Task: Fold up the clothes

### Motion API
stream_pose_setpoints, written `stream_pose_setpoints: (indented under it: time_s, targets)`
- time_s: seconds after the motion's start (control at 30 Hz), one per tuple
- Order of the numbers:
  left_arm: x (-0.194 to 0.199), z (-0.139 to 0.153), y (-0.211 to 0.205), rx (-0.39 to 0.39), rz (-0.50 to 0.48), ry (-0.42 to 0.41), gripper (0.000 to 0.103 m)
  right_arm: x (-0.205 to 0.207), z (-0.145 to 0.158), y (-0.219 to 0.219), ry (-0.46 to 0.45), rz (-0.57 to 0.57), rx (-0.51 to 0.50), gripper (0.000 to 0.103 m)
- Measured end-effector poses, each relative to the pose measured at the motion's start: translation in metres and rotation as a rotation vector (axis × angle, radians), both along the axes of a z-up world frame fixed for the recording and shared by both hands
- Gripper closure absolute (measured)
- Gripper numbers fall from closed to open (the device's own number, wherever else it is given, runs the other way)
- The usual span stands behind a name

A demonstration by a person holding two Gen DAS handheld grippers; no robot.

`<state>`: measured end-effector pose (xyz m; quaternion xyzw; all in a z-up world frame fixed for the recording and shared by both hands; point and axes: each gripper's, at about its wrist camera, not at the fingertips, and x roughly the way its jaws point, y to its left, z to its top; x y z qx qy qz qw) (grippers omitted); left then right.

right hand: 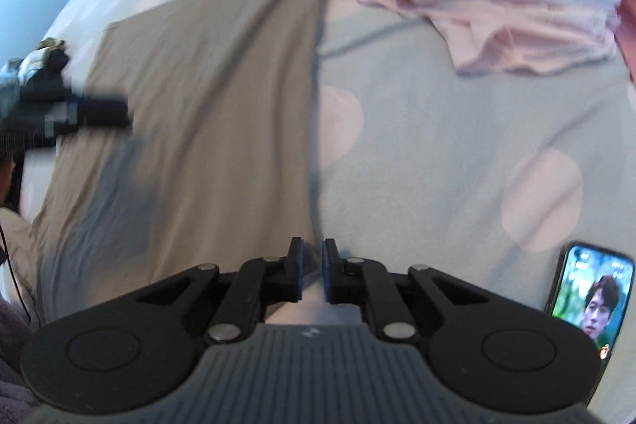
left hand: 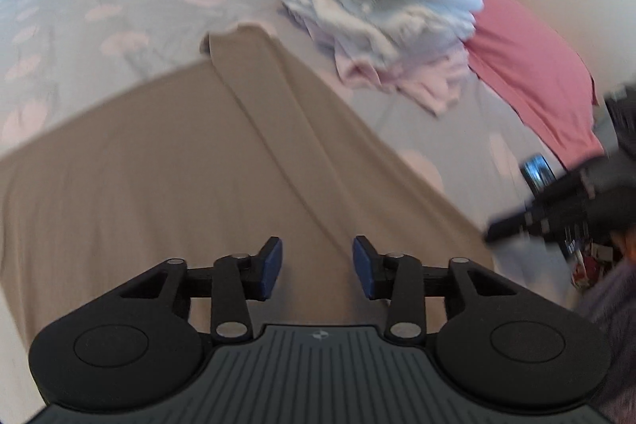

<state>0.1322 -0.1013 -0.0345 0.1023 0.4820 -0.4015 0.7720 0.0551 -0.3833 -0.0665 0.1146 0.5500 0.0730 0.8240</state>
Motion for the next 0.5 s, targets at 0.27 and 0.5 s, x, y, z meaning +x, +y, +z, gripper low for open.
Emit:
stream_pose_setpoints:
  time_s: [0.27,0.5]
  targets:
    - [-0.103,-0.012,0.033,-0.050,0.042,0.066,0.071,-0.048,0.020,0.054,-0.086,0.164,0.015,0.090]
    - [-0.167,-0.034,0.035,0.006,-0.050,0.019,0.072,-0.102,0.020,0.094,-0.120,0.270,0.056,0.076]
